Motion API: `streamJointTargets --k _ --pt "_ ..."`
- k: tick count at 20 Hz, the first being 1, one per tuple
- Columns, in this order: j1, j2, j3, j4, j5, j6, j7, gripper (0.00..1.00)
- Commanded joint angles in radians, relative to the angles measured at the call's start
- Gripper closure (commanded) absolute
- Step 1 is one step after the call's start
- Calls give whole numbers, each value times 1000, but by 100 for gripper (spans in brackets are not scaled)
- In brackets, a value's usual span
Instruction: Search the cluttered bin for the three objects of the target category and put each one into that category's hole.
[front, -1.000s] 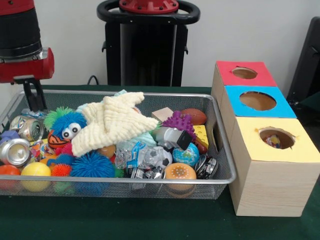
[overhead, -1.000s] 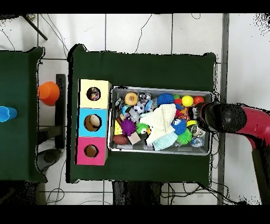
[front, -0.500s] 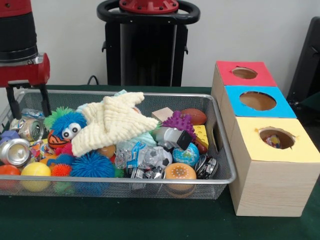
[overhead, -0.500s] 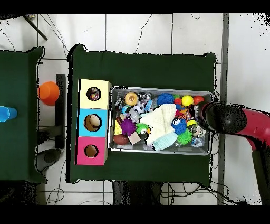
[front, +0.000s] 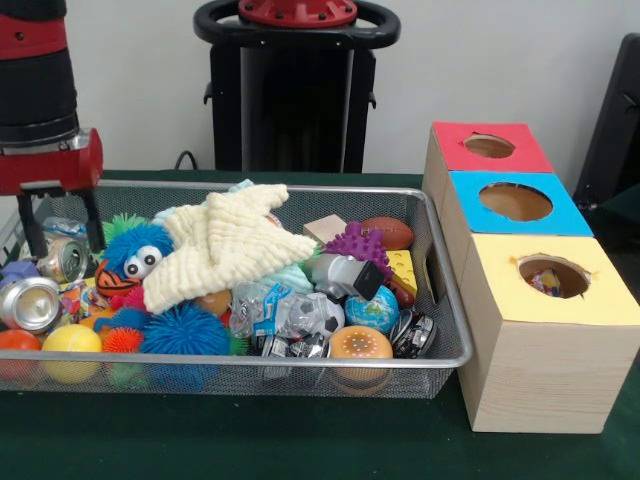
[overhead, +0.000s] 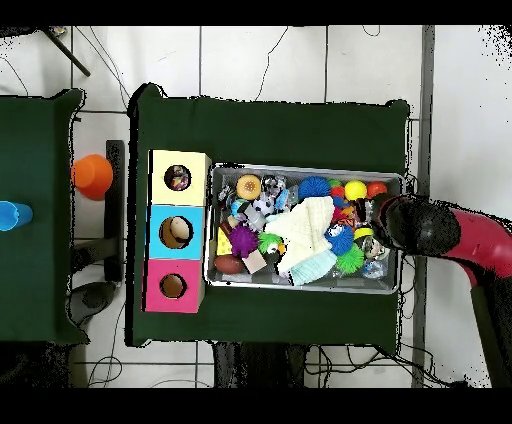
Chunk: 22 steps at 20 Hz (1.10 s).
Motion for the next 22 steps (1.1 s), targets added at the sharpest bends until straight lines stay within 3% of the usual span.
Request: streamJointTargets --k 1,11,22 --pt "-17 102 -46 37 -43 -108 21 0" --pt "-25 159 -67 31 -66 -205 21 0" --pt "-30 231 -80 -20 -62 -204 -3 0"
